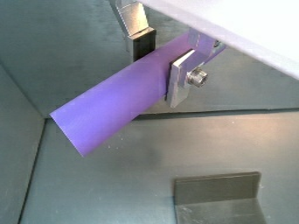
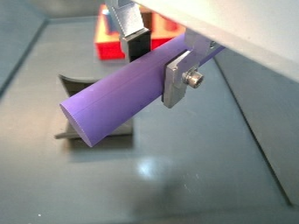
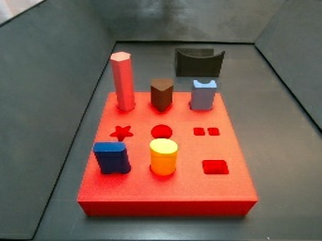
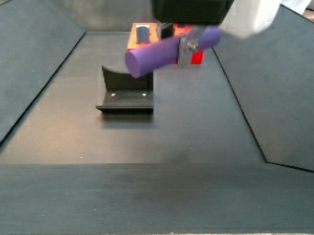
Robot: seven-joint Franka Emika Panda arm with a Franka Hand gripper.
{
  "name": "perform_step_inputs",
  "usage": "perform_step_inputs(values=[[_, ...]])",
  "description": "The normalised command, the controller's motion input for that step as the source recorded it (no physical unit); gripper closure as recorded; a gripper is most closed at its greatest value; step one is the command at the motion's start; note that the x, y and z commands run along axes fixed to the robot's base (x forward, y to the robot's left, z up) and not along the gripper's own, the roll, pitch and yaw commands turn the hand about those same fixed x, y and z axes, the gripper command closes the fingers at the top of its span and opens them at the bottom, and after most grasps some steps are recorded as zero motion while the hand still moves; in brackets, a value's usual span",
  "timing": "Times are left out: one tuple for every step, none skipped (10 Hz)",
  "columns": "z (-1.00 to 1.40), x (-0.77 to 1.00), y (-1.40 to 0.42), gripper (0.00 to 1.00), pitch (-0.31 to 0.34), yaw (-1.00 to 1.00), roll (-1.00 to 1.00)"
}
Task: Pick up the round object. Move up. Place the round object on the fixture. Regrasp the round object. Move to above the board. Insert the round object.
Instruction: Place the round object on the fixture.
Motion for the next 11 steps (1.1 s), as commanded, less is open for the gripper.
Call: perform_step_inputs(values=[[0.23, 0.49, -1.0, 1.0, -0.019, 1.0, 0.04], [0.22, 0.47, -1.0, 1.0, -0.003, 1.0, 0.05], [0.21, 0.45, -1.0, 1.0, 0.013, 1.0, 0.06], [0.21, 0.44, -1.0, 1.0, 0.029, 1.0, 0.07], [0.2, 0.43, -1.0, 1.0, 0.056, 1.0, 0.08], [0.19, 0.43, -1.0, 1.0, 0.083, 1.0, 0.1], [0.18, 0.42, -1.0, 1.0, 0.112, 1.0, 0.11], [0.09, 0.26, -0.62, 1.0, 0.156, 0.67, 0.09], [0.05, 0.19, -0.45, 1.0, 0.17, 0.49, 0.07], [0.03, 0.12, -0.14, 1.0, 0.169, 0.27, 0.05], [-0.54, 0.27, 0.42, 1.0, 0.118, 0.42, -1.0]])
